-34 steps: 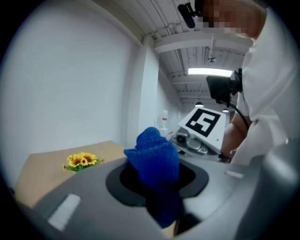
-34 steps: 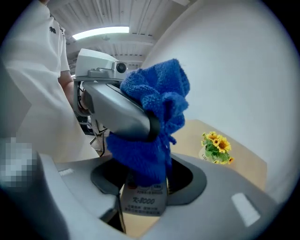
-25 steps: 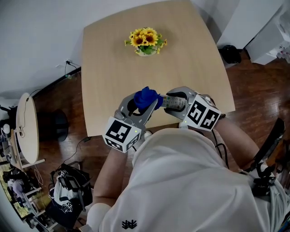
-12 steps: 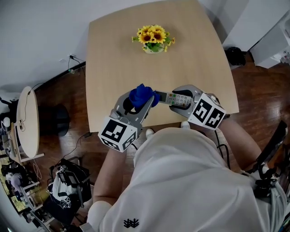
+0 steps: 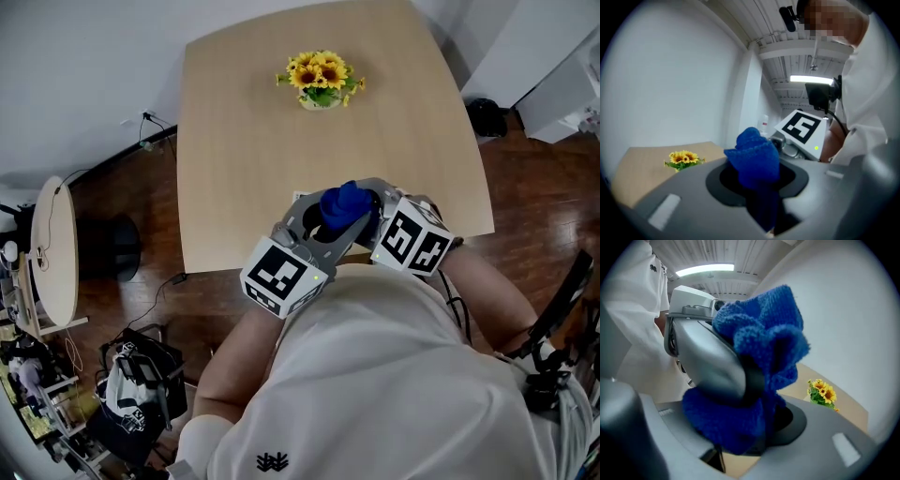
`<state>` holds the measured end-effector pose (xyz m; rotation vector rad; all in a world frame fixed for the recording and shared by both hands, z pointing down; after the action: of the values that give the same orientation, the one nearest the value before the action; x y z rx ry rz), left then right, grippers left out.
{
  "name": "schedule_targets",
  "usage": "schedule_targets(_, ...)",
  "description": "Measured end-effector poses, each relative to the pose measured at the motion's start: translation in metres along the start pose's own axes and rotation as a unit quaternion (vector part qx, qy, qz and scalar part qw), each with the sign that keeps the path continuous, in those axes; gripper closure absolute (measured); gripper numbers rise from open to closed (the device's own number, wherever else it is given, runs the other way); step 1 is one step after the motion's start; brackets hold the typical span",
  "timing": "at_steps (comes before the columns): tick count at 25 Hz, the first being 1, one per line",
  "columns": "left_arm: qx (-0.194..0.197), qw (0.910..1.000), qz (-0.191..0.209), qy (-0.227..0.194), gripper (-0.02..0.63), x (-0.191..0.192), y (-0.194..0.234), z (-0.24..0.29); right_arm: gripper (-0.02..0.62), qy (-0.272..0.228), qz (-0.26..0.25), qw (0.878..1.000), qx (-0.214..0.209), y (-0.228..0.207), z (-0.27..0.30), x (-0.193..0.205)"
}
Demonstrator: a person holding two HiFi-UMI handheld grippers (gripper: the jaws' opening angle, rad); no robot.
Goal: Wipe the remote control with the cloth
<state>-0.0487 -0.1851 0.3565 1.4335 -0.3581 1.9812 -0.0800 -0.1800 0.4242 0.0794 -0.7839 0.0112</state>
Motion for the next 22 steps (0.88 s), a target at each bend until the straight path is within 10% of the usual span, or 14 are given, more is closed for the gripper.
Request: schedule_targets(22, -0.147, 0.9873, -0.05, 0.034, 0.462, 0.048, 0.083, -0.081, 0.376, 0.017, 0.112, 0.993, 0.031, -0.025, 0.003, 0.056)
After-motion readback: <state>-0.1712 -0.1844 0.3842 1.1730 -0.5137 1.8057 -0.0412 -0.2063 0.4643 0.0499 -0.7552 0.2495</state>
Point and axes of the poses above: the fingertips, and each gripper's own axes: z forward along the fingers, y to its left, x out of its underside, the point moved 2 cm from there along -z, backward along the fingers, and after that the axes turned 9 degrees about y, right-handed, at the moved point
